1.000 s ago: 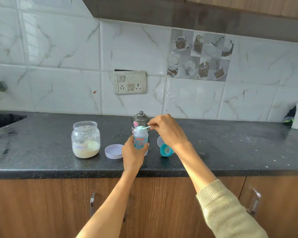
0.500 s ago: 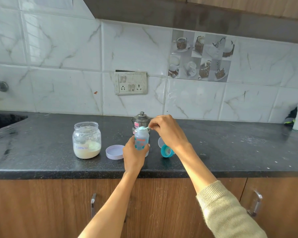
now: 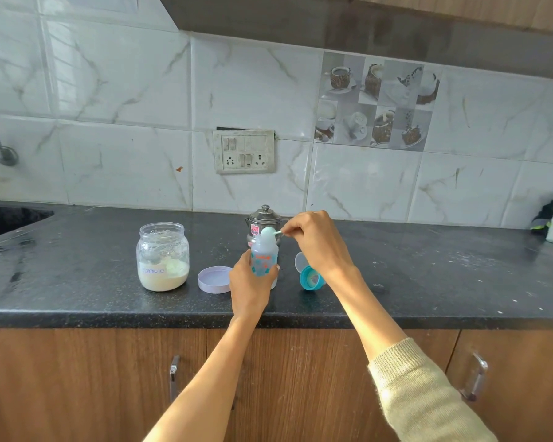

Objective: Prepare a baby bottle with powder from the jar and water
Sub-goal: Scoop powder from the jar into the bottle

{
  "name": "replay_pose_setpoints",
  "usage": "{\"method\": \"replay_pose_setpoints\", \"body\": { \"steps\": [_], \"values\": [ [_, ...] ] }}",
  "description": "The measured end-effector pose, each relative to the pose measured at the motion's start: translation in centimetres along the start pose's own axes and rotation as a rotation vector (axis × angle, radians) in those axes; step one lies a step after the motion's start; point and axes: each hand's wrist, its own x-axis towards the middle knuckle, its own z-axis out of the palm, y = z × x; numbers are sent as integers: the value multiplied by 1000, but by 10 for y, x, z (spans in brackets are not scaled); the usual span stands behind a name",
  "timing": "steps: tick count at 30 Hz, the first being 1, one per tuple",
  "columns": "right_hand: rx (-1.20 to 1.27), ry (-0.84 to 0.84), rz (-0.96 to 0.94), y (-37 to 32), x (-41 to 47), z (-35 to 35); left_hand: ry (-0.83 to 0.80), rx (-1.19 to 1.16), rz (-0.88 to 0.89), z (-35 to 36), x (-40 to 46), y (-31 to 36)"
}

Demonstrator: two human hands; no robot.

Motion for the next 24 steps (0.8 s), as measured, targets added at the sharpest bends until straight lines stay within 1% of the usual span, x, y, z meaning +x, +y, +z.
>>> {"method": "replay_pose_setpoints", "body": {
  "steps": [6,21,24],
  "values": [
    [53,-15,13,-1,-2,1,-2,-4,10,-1,0,0],
    [35,-26,17,-2,0,5,4,9,16,0,1,-2],
    [51,-9,43,0,2,5,0,16,9,1,1,-3]
  ]
}}
